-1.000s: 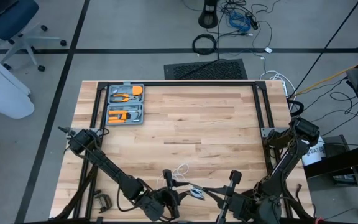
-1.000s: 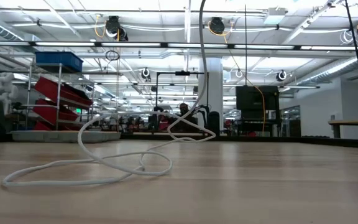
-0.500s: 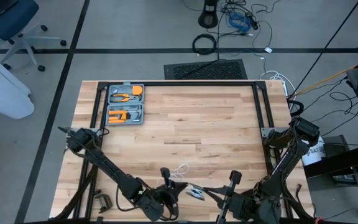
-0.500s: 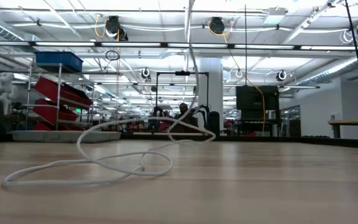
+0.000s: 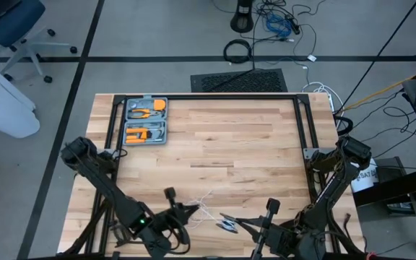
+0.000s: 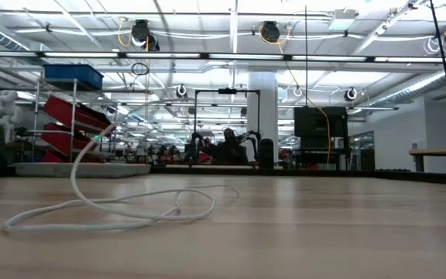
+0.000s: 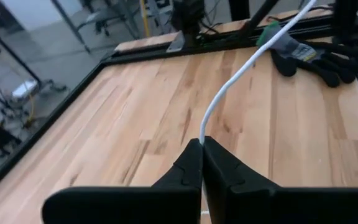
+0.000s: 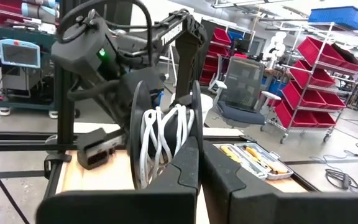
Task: Coil cords
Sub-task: Coil the white wire on the spool
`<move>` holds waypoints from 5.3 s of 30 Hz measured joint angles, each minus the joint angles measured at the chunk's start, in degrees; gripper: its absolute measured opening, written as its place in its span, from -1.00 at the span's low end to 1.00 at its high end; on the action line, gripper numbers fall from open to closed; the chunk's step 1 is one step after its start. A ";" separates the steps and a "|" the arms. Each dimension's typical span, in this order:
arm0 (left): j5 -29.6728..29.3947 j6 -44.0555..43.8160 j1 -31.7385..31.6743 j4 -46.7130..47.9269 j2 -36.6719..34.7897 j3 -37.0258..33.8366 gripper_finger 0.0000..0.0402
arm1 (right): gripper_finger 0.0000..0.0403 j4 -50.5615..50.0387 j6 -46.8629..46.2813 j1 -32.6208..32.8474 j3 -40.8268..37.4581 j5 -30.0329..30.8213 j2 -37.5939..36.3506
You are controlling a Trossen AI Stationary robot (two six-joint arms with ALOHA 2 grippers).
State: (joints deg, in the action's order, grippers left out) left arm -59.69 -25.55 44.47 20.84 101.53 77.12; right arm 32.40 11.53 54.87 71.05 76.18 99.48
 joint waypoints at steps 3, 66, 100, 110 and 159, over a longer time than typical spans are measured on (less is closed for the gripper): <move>-0.40 -4.42 0.72 3.95 -1.52 0.00 -0.99 | -1.00 -0.63 -0.33 0.00 0.00 -0.04 0.00; 4.16 -14.09 0.15 3.43 -10.95 0.13 -0.99 | -1.00 -22.38 -16.21 -11.71 0.02 -17.39 0.83; 16.61 -0.98 -6.65 -20.48 -4.58 0.15 -0.99 | -1.00 -27.43 -31.39 -14.14 0.02 0.37 1.09; 19.59 0.41 -8.35 -23.08 -1.62 0.15 -0.99 | -1.00 -26.97 -31.38 -14.29 0.02 0.49 1.09; 26.73 2.53 -4.23 -25.19 2.76 0.13 -0.51 | -1.00 -8.98 -11.95 -8.73 0.02 0.34 0.26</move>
State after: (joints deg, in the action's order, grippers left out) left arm -32.96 -23.03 40.24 -4.36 104.29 77.25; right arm 23.42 -0.42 46.14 71.07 76.51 99.74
